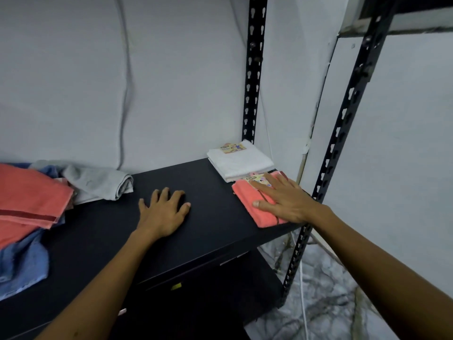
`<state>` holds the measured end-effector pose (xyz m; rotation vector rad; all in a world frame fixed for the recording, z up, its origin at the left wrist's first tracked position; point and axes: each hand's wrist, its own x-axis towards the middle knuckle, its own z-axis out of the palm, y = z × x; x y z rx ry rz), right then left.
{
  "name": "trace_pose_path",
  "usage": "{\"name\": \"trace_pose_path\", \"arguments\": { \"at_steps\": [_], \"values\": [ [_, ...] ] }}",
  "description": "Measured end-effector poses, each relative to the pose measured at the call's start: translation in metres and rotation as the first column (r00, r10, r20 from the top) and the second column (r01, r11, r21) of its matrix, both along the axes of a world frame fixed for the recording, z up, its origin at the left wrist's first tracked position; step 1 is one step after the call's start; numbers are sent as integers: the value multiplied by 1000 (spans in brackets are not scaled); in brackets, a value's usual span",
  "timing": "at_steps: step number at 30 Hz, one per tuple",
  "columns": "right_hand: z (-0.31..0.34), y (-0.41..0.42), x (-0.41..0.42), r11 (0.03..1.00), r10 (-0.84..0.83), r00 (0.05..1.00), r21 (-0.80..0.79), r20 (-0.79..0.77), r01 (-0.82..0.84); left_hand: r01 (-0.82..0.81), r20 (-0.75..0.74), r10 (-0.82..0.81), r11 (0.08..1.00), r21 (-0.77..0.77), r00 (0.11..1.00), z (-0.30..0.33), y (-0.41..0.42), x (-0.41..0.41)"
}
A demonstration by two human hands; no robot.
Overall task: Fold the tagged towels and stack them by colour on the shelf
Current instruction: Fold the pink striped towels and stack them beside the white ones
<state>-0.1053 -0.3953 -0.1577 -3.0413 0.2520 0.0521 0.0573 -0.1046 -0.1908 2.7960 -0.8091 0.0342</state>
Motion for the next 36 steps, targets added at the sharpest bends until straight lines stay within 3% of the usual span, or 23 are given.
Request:
{"name": "trace_pose_path", "arguments": {
  "at_steps": [19, 23, 25, 29, 36],
  "values": [
    [3, -6, 7, 1000, -3, 998, -24, -55, 1, 13, -12, -14, 1000, -19, 1000, 1, 2, -1],
    [20, 1, 12, 999, -36, 992, 31, -122, 40, 63, 35, -59, 992, -113, 998, 7, 7, -4],
    [29, 16, 18, 999, -36, 999, 20, -34, 37, 139, 90, -124, 971, -194, 988, 10, 16, -4],
    [35, 67, 43, 992, 107, 986, 51, 129, -115, 184, 202, -137, 953, -241, 970, 17, 51, -7],
    [37, 187, 118, 871, 392, 898, 234, 199, -432, 39, 392, 89, 951, -308, 916, 53, 161, 16]
  ]
}}
